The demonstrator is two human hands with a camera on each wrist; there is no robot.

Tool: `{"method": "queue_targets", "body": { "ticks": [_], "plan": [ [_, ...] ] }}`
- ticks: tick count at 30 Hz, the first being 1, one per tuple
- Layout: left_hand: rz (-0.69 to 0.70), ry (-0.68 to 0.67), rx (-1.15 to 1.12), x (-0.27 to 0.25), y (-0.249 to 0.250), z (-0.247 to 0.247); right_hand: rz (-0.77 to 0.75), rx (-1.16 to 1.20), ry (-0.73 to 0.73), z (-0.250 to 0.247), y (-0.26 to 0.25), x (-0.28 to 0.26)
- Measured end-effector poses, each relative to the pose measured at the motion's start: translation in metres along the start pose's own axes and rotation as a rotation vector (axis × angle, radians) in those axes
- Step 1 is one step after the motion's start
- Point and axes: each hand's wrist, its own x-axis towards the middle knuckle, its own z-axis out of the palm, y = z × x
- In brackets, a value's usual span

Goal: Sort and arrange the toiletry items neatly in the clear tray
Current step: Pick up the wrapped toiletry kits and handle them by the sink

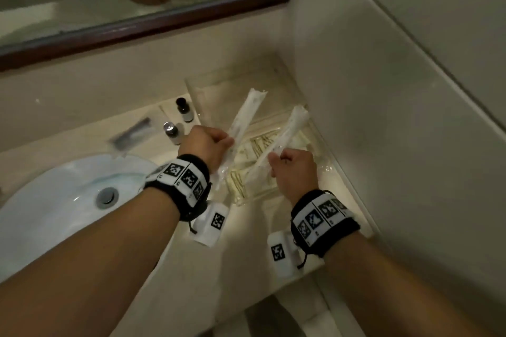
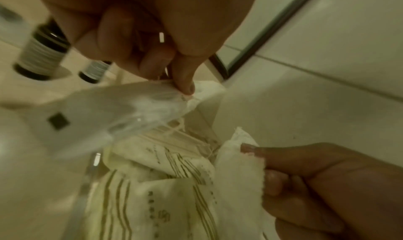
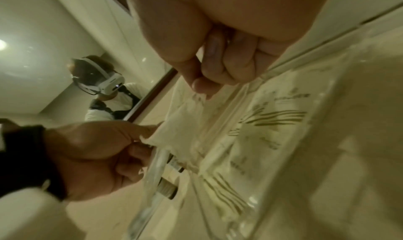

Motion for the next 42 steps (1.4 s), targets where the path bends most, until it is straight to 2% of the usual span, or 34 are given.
{"method": "queue_targets", "body": {
  "ticks": [3, 7, 11, 20, 25, 34, 42],
  "plan": [
    [0.038, -0.046, 0.141, 0.018, 0.017, 0.024, 0.042, 0.005, 0.017, -0.002, 0.021, 0.007],
    [0.015, -0.071, 0.292, 0.038, 0.034, 0.050, 0.131, 0.050, 0.000, 0.001, 0.035, 0.014],
    [0.069, -0.099, 0.455, 0.050, 0.042, 0.066, 0.173, 0.064, -0.026, 0.004, 0.033, 0.023],
    [0.160, -0.091, 0.663, 0.071, 0.039, 0.074, 0.195, 0.038, -0.096, 0.017, 0.018, 0.040],
    [0.200, -0.031, 0.634, 0.075, 0.034, 0.075, 0.233, 0.050, -0.110, 0.025, 0.017, 0.046],
    [0.178, -0.061, 0.381, 0.070, 0.036, 0.057, 0.300, 0.111, -0.090, 0.042, 0.012, 0.061],
    [0.162, -0.011, 0.252, 0.063, 0.025, 0.031, 0.243, 0.020, -0.056, 0.049, 0.010, 0.068]
  ]
}}
